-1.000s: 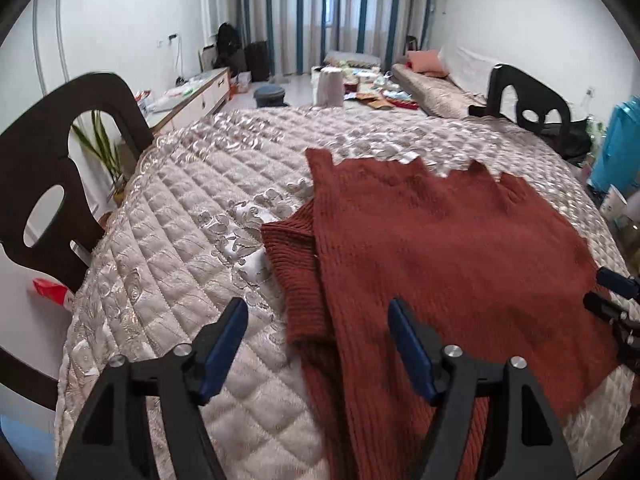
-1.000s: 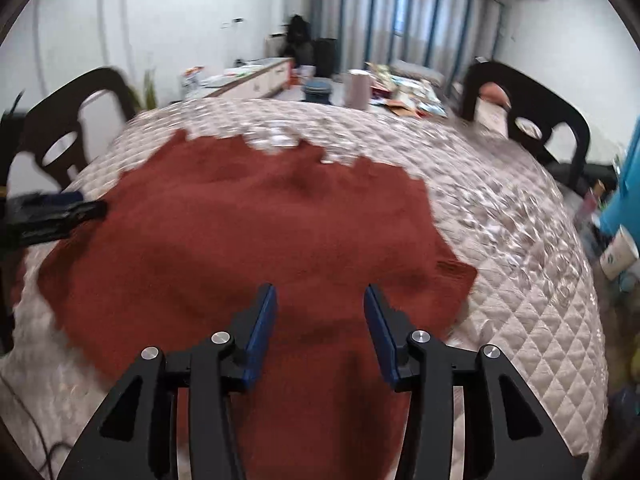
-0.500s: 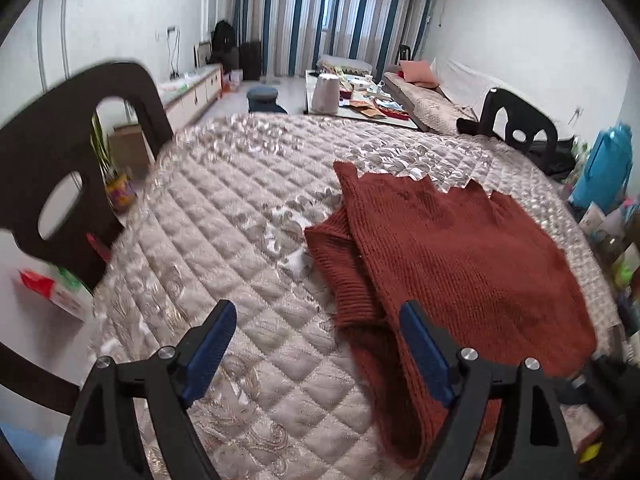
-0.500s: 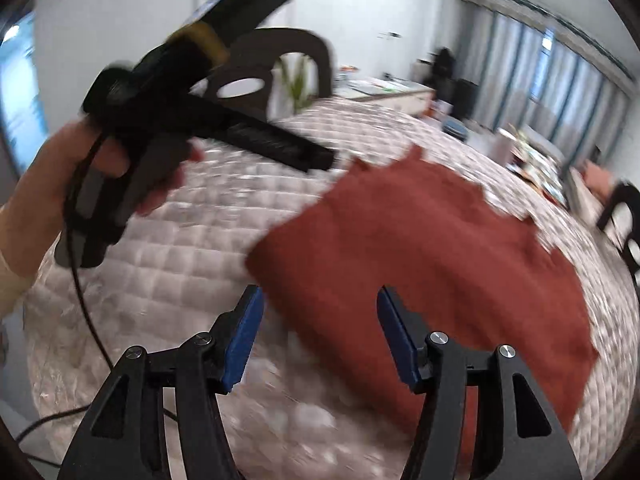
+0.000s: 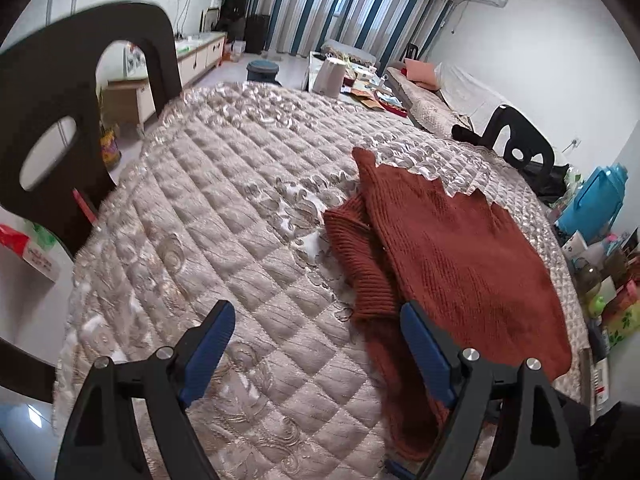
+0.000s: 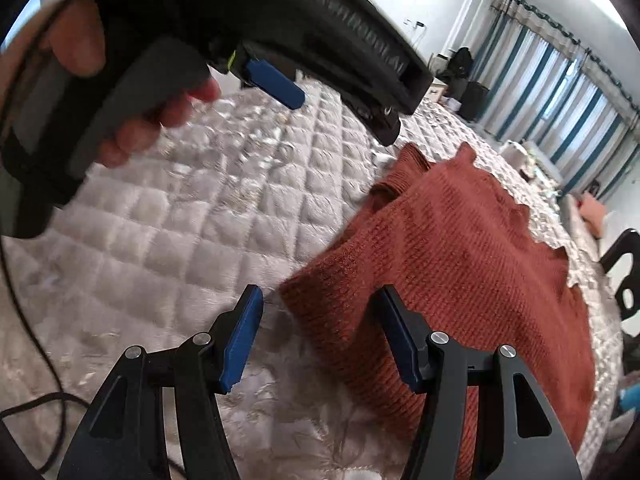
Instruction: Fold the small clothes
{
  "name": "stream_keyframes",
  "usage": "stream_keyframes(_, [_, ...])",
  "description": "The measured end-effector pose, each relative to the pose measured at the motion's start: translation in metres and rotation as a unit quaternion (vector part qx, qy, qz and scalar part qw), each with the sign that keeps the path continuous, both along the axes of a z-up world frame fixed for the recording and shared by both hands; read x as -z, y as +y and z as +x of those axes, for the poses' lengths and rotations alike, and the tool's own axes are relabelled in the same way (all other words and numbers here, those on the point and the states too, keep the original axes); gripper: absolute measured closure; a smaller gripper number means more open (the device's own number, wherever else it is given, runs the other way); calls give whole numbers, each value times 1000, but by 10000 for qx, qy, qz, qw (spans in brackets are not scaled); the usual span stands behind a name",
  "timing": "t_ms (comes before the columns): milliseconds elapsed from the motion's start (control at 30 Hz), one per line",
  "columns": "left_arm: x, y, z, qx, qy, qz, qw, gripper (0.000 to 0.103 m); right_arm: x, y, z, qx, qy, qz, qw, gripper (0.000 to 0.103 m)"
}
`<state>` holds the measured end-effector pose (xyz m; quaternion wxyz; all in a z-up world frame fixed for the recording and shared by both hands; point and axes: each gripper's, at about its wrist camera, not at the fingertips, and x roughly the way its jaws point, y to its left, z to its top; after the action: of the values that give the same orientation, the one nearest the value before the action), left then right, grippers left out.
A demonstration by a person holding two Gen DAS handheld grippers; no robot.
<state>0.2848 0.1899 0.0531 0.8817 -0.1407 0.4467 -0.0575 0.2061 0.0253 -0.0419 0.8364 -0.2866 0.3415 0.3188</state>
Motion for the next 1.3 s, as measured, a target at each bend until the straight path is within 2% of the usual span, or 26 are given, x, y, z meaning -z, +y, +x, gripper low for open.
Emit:
stream_keyframes(133, [5, 0, 9, 19, 92, -237, 9997, 15, 0, -1, 4, 305, -81, -68, 9995, 43])
stream_keyframes(267, [13, 3, 25, 66, 300, -759, 9966, 13, 2, -3, 10, 485, -140, 37, 9987, 44])
stream_keyframes(467, [19, -2, 46, 25, 452, -890, 9950, 12, 1, -7, 10, 538, -144, 130, 9984, 73])
stream_keyframes(600, [23, -6, 59, -3, 588, -1067, 9926, 7, -2, -14, 13, 611, -87, 314, 9976, 84])
stream_keyframes(667, [25, -8, 65, -6, 647, -1110, 9917, 7, -4, -18, 13, 626, -71, 413, 9972, 86])
stream_keyframes(933, [33, -24, 87, 290, 864, -1683, 9815, 4, -22, -34, -1, 605, -255, 829, 9944, 90])
stream_keyframes(1100, [34, -32, 104, 470, 915, -1839, 9775, 4, -32, -45, -1, 635, -234, 1076, 9919, 91])
stream_keyframes(1233, [36, -34, 120, 523, 1064, -2202, 9682, 5, -32, -48, -3, 611, -180, 1119, 9917, 91])
stream_keyframes(1300, [36, -38, 125, 616, 1092, -2115, 9693, 9, -32, -51, -2, 586, -153, 1144, 9916, 91])
